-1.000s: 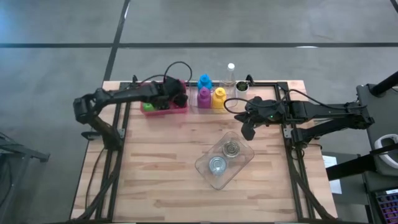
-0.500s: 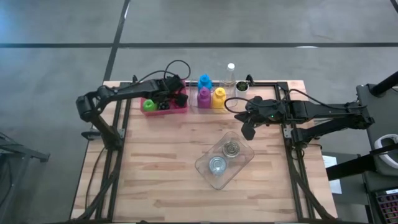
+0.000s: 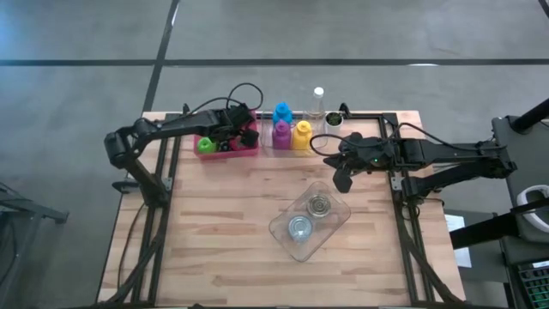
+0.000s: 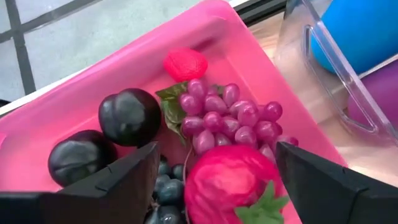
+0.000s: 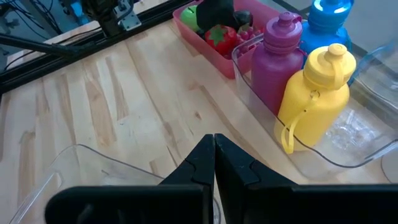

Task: Pick & Place Food Item
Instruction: Return to Home Position

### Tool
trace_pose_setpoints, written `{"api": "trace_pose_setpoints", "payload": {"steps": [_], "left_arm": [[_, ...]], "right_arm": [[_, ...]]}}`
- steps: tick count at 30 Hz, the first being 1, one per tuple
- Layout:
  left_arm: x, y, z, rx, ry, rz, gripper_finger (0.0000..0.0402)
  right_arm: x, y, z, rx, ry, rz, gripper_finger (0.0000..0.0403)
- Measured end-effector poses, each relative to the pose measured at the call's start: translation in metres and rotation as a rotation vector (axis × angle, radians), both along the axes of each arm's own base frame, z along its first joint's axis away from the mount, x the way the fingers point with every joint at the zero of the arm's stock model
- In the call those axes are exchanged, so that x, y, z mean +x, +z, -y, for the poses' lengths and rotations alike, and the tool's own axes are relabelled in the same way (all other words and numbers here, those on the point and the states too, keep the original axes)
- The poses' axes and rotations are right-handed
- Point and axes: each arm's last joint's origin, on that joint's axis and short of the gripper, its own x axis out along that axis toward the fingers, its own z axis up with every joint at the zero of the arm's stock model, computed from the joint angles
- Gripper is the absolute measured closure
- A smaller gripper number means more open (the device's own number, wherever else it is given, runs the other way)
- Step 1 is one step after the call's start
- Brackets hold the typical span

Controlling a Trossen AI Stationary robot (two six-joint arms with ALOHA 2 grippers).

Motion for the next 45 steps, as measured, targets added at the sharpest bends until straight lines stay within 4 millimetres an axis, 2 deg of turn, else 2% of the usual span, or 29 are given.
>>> {"api": "trace_pose_setpoints", "payload": {"steps": [6, 15, 21, 27, 32, 36, 40, 45], "left_arm": [[-0.008, 0.023, 0.006, 0.008, -0.033, 0.073, 0.0082], [-0.039, 0.084, 0.030, 0.065, -0.104, 0.291, 0.0097], [-0.064, 0.123, 0.060, 0.155, -0.210, 0.405, 0.0135], [-0.083, 0.146, 0.089, 0.213, -0.331, 0.482, 0.0192], [-0.093, 0.155, 0.106, 0.232, -0.420, 0.512, 0.0246], [-0.100, 0.156, 0.118, 0.231, -0.466, 0.538, 0.0289], [-0.111, 0.144, 0.127, 0.224, -0.486, 0.583, 0.0328], [-0.128, 0.122, 0.137, 0.252, -0.509, 0.704, 0.0376]], "right_arm": [[-0.014, 0.011, 0.000, 0.004, -0.002, 0.061, 0.0394], [-0.039, 0.028, 0.000, 0.003, 0.001, 0.160, 0.0394], [-0.062, 0.040, 0.000, -0.034, 0.032, 0.236, 0.0394], [-0.088, 0.051, 0.000, -0.076, 0.050, 0.321, 0.0394], [-0.101, 0.050, 0.000, -0.095, 0.058, 0.350, 0.0394], [-0.107, 0.039, 0.001, -0.089, 0.055, 0.347, 0.0394], [-0.114, 0.026, 0.001, -0.086, 0.053, 0.352, 0.0394], [-0.123, 0.016, -0.002, -0.086, 0.132, 0.486, 0.0394]]}}
